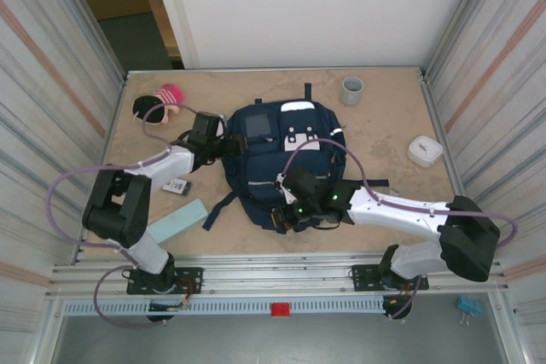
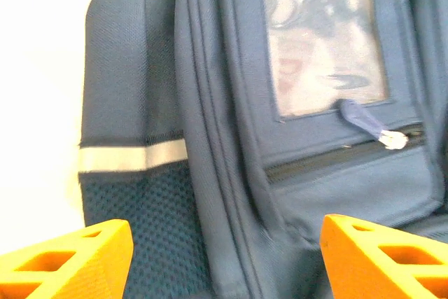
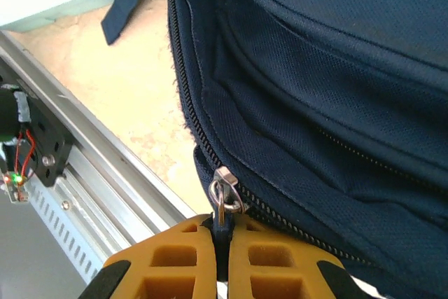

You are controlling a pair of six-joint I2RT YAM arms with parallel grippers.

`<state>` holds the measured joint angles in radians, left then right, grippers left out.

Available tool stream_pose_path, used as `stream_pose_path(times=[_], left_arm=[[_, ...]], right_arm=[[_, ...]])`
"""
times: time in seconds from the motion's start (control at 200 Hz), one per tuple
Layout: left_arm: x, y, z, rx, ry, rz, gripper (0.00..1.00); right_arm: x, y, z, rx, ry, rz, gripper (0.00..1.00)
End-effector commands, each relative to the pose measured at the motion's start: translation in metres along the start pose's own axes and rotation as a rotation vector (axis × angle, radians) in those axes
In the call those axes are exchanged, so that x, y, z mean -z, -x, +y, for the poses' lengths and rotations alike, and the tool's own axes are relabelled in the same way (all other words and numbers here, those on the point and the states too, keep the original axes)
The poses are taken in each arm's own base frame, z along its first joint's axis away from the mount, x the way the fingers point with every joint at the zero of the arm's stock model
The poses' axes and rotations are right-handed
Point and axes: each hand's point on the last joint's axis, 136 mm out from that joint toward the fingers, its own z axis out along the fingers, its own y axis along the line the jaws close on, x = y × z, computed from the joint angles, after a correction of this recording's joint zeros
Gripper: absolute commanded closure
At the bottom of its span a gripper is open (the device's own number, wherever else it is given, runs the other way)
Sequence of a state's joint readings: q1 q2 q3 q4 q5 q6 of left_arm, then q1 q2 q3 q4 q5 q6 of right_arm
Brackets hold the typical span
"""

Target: Pack books, pencil case, and school supplies into a backpack

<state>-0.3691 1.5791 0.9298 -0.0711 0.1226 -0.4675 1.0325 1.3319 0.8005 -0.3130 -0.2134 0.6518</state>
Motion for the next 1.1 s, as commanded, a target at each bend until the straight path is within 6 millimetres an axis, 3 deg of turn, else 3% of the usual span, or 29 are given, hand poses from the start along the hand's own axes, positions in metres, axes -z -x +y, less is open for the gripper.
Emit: stream_pose_path(times=[0.0,0.165,0.291,0.411,0.541,0.656,0.942,0.992,1.097], left_arm=[[0.045,-0.015,-0.016,0.101,-0.065,0.03,0.28],[0.087,-0.087,-0.026,0.371,-0.108,0.109,0.3],[0.109,-0.121,-0.032,0.529,-0.106,0.13,0.32],[0.121,-0.133,-0.04,0.642,-0.121,0.094,0.32],[0.113,-0.149,-0.05,0.777,-0.148,0.161,0.38],[0.107,-0.152,-0.062,0.8,-0.161,0.184,0.44],[0.089,-0.153,-0.072,0.861,-0.173,0.201,0.45],[0.086,-0.156,-0.07,0.868,-0.164,0.206,0.5],[0.084,-0.16,-0.065,0.878,-0.142,0.21,0.71]], right_arm=[[0.005,0.025,0.024,0.012,0.08,-0.059,1.0],[0.001,0.028,0.032,0.027,0.128,-0.043,1.0],[-0.003,0.027,0.037,0.041,0.146,-0.026,1.0],[-0.006,0.023,0.037,0.052,0.142,-0.018,1.0],[-0.006,0.024,0.04,0.066,0.153,-0.023,1.0],[-0.007,0.022,0.044,0.085,0.164,-0.02,1.0],[-0.008,0.018,0.049,0.106,0.179,-0.018,1.0],[-0.008,0.018,0.05,0.112,0.18,-0.02,1.0],[-0.005,0.018,0.05,0.116,0.176,-0.026,1.0]])
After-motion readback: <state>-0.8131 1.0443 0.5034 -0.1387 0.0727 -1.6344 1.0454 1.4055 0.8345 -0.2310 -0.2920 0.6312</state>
